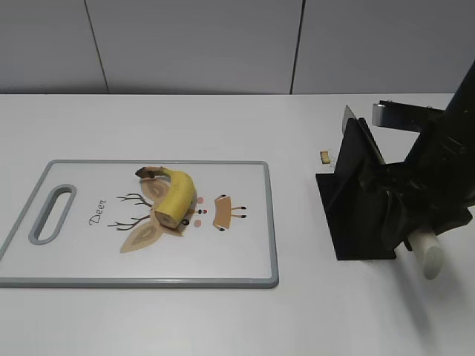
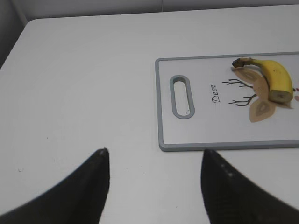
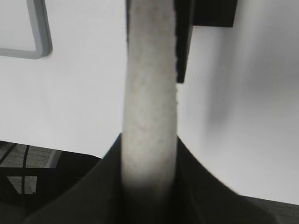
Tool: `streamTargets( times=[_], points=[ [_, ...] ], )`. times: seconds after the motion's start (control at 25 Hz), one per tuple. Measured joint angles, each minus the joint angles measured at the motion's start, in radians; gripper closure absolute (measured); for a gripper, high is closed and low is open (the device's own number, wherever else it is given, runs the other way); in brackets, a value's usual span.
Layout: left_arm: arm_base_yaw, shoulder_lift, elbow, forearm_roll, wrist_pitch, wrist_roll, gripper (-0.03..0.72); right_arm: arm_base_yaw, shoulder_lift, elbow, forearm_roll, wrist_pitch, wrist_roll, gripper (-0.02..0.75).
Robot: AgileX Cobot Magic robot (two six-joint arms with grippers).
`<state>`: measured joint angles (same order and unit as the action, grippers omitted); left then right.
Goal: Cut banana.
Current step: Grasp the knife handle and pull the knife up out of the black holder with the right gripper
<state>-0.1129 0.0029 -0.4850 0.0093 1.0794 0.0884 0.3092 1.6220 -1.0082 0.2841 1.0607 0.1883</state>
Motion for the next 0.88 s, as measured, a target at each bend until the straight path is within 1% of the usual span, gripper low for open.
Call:
streamTargets(
  times=[0.24,0.36,0.52,0.88],
  points=[
    [0.0,0.0,0.0,0.0,0.0,0.0,0.099,0.001,-0.047,0.0,-0.002,-0.002,0.071,0.564],
    [0.0,0.0,0.0,0.0,0.0,0.0,0.099,0.001,-0.106,0.0,-0.036,-0.005,0.1,0.565],
    [0.0,0.0,0.0,0.0,0.0,0.0,0.099,0.002,-0.161,0.0,-0.076,-0.008,0.107,0.565],
    [0.0,0.0,0.0,0.0,0.0,-0.001,0.099,0.004,-0.255,-0.014,-0.101,-0.025,0.119,0.565]
  ],
)
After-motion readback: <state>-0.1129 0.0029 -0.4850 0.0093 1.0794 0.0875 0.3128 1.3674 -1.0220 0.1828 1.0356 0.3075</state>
